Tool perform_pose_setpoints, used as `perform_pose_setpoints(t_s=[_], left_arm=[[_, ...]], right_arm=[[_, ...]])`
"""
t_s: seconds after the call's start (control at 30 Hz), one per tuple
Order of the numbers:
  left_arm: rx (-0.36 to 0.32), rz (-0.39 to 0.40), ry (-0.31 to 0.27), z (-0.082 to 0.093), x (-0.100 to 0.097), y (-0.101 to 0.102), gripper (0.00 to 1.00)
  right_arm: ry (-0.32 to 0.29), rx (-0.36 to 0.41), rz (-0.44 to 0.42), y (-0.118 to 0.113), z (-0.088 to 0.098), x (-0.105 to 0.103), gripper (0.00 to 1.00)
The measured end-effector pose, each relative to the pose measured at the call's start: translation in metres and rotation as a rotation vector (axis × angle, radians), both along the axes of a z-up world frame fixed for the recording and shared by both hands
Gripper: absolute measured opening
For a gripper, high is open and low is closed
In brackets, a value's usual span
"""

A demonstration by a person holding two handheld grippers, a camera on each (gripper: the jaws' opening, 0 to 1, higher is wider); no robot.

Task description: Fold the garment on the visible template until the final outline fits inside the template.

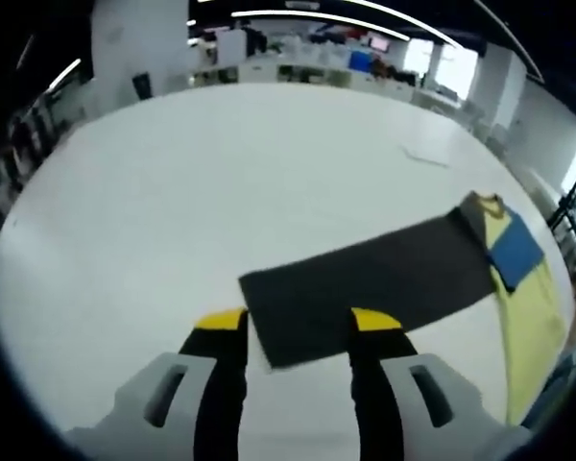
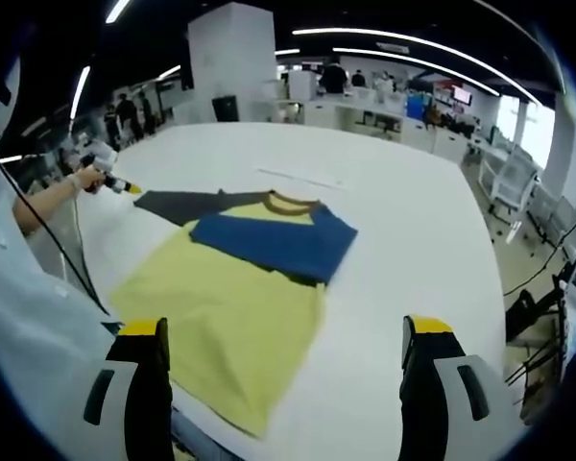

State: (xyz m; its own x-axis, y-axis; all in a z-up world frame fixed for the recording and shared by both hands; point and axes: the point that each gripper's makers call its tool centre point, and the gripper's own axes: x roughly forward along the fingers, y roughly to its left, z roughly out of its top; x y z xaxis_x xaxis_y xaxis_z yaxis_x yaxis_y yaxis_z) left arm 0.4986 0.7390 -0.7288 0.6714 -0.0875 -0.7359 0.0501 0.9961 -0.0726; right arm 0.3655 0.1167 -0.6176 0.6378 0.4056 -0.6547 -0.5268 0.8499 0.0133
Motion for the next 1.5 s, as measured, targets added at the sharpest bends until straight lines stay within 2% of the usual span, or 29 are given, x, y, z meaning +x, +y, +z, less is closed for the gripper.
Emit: perform_pose_setpoints(t_s=[0.13,0.23,0.47,0.57,0.7,0.87,1.0,1.13,1.27,1.5], left_arm=[[-0.01,0.03,-0.014,0.0,0.003,0.002,0.3],[-0.009,0.038,-0.017,-0.001,0.004,0.004,0.32],[-0.009,0.068,-0.018,-0.005,0.008,0.012,0.25],[0.028,0.09,-0.023,-0.007,0.009,0.022,0.27],[0.0,0.117,-0.036,-0.009,0.01,0.023,0.22],[0.016,0.134,-0.013,-0.017,0.006,0.028,0.22],[-0.011,0.169,-0.027,-0.021,0.006,0.03,0.22],[0.003,0.166,-0.016,-0.026,0.005,0.033,0.22],[-0.009,0.186,-0.038,-0.026,0.008,0.036,0.2],[-0.01,0.182,-0.021,-0.033,0.004,0.036,0.2]], right_arm=[[0.007,0.0,0.009,0.003,-0.001,0.0,1.0],[0.005,-0.002,0.007,0.004,0.001,0.001,1.0],[0.005,-0.009,0.009,0.004,0.003,0.003,1.0],[0.004,-0.008,0.011,0.004,0.004,0.004,1.0],[0.011,-0.013,0.015,0.005,0.003,0.003,1.0],[0.009,-0.011,0.015,0.007,0.004,0.004,1.0],[0.015,-0.013,0.012,0.007,0.003,0.003,1.0],[0.019,-0.017,0.012,0.006,0.002,0.002,1.0],[0.017,-0.019,0.008,0.006,0.003,0.003,1.0],[0.024,-0.02,0.007,0.008,0.001,0.003,1.0]])
